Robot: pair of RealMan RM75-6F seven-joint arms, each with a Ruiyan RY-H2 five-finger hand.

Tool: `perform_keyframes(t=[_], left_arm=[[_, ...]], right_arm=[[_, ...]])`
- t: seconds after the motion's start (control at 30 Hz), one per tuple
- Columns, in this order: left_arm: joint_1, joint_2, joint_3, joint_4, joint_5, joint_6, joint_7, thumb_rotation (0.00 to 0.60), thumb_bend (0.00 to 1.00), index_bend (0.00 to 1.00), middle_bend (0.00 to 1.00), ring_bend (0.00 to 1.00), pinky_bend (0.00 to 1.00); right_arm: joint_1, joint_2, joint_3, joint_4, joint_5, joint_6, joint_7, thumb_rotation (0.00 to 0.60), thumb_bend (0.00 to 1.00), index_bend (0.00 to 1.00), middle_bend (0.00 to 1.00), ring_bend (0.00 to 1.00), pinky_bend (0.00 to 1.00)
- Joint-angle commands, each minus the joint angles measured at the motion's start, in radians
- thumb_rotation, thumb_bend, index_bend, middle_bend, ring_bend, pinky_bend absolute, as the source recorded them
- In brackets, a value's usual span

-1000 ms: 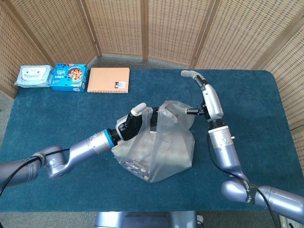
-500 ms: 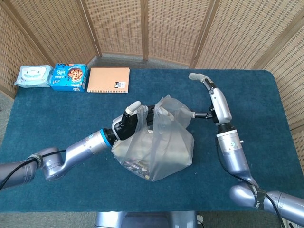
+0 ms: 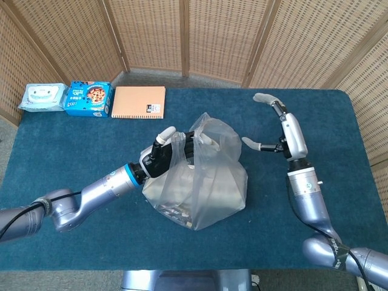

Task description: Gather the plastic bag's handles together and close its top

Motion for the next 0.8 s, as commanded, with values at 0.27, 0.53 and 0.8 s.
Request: perform_keyframes(t=[0.27, 0.53, 0.8], left_arm=[[0.016, -0.003, 0.001, -0.006, -0.012, 0.003, -0.029, 0.000, 0.26, 0.31, 0.27, 0.16, 0.17], [0.032, -0.023, -0.020, -0.006, -0.073, -0.009, -0.141, 0.000, 0.26, 0.31, 0.28, 0.19, 0.20], [0.038, -0.039, -0.074, -0.006, -0.136, -0.049, -0.304, 0.000, 0.26, 0.31, 0.30, 0.22, 0.23]], right_arm=[[-0.054, 0.021, -0.019, 0.019, -0.016, 0.067, -0.012, 0.545, 0.08, 0.18, 0.22, 0.12, 0.09], [-0.105, 0.053, -0.038, 0.025, -0.032, 0.098, 0.007, 0.546, 0.08, 0.18, 0.22, 0.12, 0.09], [-0.114, 0.066, -0.035, 0.040, -0.036, 0.091, 0.033, 0.546, 0.08, 0.18, 0.22, 0.12, 0.09]])
